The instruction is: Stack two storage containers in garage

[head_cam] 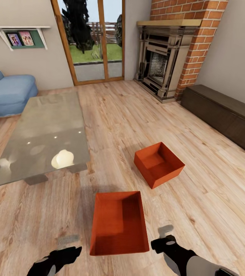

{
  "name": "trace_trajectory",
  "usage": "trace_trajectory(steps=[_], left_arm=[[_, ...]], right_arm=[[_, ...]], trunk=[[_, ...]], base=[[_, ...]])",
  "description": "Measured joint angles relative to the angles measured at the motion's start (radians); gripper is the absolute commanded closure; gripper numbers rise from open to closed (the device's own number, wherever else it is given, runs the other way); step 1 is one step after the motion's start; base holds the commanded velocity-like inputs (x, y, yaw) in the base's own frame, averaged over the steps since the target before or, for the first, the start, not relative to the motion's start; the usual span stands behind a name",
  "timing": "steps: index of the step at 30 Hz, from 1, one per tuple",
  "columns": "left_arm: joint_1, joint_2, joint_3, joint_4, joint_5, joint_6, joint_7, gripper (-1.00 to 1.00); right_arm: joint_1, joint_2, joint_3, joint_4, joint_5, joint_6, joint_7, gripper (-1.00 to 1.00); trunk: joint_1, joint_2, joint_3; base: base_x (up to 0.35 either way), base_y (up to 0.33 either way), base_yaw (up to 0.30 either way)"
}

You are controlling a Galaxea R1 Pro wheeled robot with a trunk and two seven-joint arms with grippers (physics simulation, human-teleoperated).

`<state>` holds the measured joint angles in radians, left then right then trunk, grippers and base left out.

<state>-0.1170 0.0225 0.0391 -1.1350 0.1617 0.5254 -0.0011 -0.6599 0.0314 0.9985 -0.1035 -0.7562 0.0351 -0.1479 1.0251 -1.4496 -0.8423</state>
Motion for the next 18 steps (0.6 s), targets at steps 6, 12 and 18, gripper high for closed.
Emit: trace_trajectory(steps=[6, 12, 18], left_arm=[[-0.226, -0.05, -0.003, 0.144, -0.006, 0.036, 0.03, -1.0], [-0.421, -0.073, -0.003, 0.322, -0.014, -0.007, 0.04, -1.0], [-0.447, -0.081, -0.004, 0.355, -0.013, -0.043, 0.04, -1.0]], right_arm=[[-0.106, 0.037, -0.035, -0.001, -0.001, 0.0, -0.106, -1.0], [-0.177, 0.058, -0.08, -0.003, -0.003, -0.003, -0.142, -1.0], [-0.182, 0.069, -0.086, -0.01, -0.006, -0.01, -0.151, -1.0]], trunk=[[0.0, 0.0, 0.0], [0.0, 0.0, 0.0], [0.0, 0.0, 0.0]], base=[[0.0, 0.0, 0.0], [0.0, 0.0, 0.0], [0.0, 0.0, 0.0]])
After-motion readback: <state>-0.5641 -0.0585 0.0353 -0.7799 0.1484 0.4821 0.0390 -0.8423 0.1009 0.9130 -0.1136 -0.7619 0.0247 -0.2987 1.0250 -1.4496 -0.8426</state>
